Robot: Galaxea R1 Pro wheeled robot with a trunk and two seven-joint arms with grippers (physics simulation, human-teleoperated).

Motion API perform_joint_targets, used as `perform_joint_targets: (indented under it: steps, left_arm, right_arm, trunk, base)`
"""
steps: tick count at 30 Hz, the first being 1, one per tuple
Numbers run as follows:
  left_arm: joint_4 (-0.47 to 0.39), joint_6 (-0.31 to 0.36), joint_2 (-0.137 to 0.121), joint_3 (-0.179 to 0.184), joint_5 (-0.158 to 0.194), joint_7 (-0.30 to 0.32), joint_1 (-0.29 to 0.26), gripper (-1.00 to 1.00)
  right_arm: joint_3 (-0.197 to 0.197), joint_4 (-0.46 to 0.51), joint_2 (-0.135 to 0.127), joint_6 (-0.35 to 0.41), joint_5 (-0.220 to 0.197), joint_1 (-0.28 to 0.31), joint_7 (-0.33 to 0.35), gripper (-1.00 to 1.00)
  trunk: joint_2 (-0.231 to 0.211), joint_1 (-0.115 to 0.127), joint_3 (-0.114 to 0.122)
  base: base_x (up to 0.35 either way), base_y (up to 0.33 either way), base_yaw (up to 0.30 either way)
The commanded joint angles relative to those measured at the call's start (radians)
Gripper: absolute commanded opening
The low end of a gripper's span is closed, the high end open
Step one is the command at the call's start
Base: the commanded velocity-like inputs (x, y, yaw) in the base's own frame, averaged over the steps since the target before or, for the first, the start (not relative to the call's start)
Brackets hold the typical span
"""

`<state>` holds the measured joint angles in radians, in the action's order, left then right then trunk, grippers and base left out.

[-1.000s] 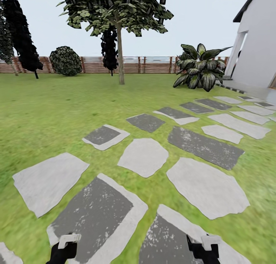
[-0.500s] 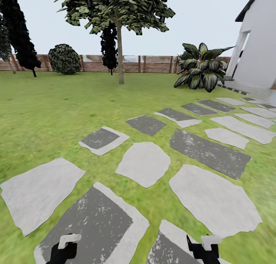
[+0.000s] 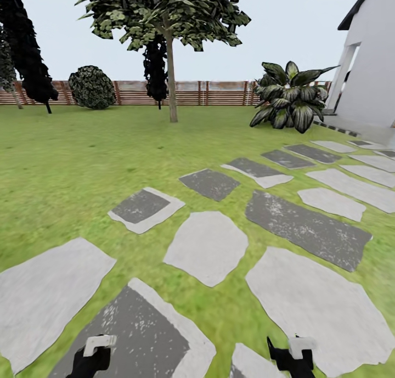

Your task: In the garden, pick up the pesticide atomizer on the floor and spray pesticide onto both trees until each tree trunk is fully covered.

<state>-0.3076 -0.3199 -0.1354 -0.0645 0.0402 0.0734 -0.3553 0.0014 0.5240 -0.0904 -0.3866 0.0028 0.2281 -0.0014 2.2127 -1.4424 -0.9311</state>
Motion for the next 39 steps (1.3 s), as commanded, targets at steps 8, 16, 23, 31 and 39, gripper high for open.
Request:
perform_joint_targets:
  steps: [8, 16, 23, 31, 39]
  left_arm:
    - [0.001, -0.002, 0.000, -0.007, 0.004, 0.008, -0.001, -1.00]
    - [0.001, -0.002, -0.001, -0.008, 0.004, 0.008, -0.001, -1.00]
    - [0.001, -0.002, -0.001, -0.008, 0.004, 0.008, -0.001, -1.00]
    - [0.001, -0.002, -0.001, -0.008, 0.004, 0.008, -0.001, -1.00]
    - [0.001, -0.002, -0.001, -0.008, 0.004, 0.008, -0.001, -1.00]
  right_arm:
    - [0.000, -0.001, 0.000, -0.003, 0.000, 0.000, 0.000, 1.00]
    - [0.000, -0.001, 0.000, -0.003, 0.000, 0.000, 0.001, 1.00]
    - [0.000, -0.001, 0.000, -0.003, 0.000, 0.000, 0.001, 1.00]
    - [0.000, -0.001, 0.000, -0.003, 0.000, 0.000, 0.001, 1.00]
    - [0.000, -0.001, 0.000, -0.003, 0.000, 0.000, 0.000, 1.00]
  trunk:
    - [0.000, 0.000, -0.001]
    - [0.000, 0.000, -0.001]
    - [0.000, 0.000, -0.001]
    - [0.000, 0.000, -0.001]
    - [0.000, 0.000, -0.001]
  base:
    - [0.339, 0.000, 0.000]
    - [0.339, 0.000, 0.000]
    - [0.339, 0.000, 0.000]
    - [0.339, 0.000, 0.000]
    - [0.339, 0.000, 0.000]
